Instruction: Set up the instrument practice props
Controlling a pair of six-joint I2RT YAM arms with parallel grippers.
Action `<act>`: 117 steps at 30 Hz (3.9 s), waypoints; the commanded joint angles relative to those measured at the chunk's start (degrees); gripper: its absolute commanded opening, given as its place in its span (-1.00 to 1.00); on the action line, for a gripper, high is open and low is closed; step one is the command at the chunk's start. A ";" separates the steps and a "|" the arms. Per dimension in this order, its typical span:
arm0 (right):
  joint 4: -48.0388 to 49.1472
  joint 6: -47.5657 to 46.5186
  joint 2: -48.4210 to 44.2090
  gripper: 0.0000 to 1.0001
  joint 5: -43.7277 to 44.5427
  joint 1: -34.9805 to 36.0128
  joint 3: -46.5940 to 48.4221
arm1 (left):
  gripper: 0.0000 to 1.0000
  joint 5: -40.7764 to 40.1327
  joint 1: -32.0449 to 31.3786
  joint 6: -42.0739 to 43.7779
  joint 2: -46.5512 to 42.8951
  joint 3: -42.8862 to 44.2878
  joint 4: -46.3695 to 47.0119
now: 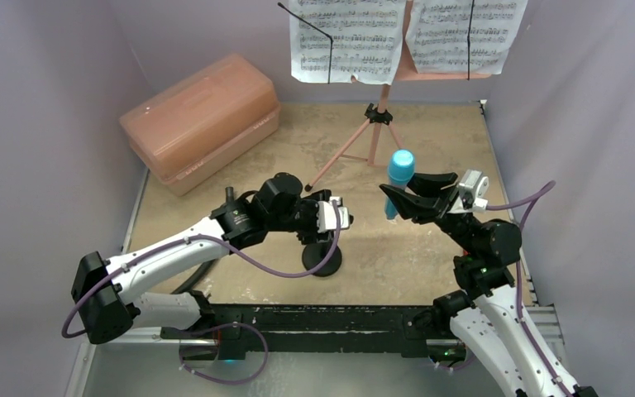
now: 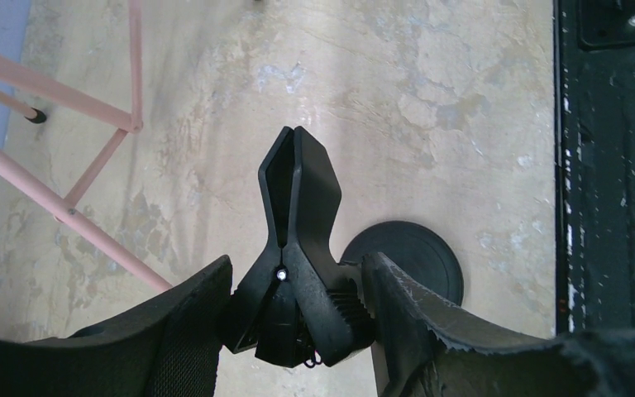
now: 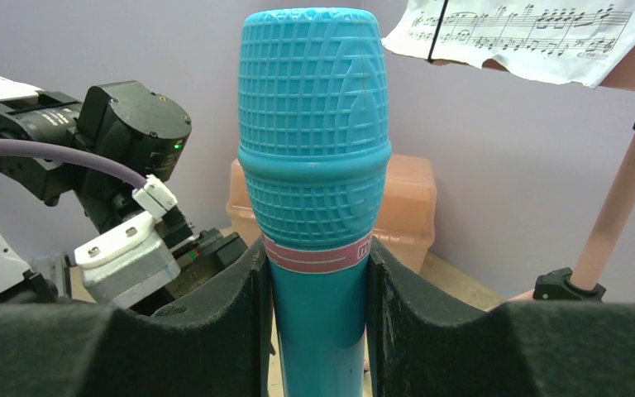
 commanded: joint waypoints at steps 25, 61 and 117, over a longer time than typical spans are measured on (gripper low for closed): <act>22.28 5.09 2.90 -1.00 9.81 -0.21 -4.26 | 0.54 2.15 1.74 3.78 10.77 13.22 15.85; 2.62 -4.43 5.00 0.05 1.25 -0.22 8.47 | -1.00 16.61 1.68 -22.81 14.03 14.82 41.06; -35.09 -15.54 4.30 -1.00 14.05 -0.22 17.33 | 0.45 11.36 15.50 -13.10 4.15 8.25 16.41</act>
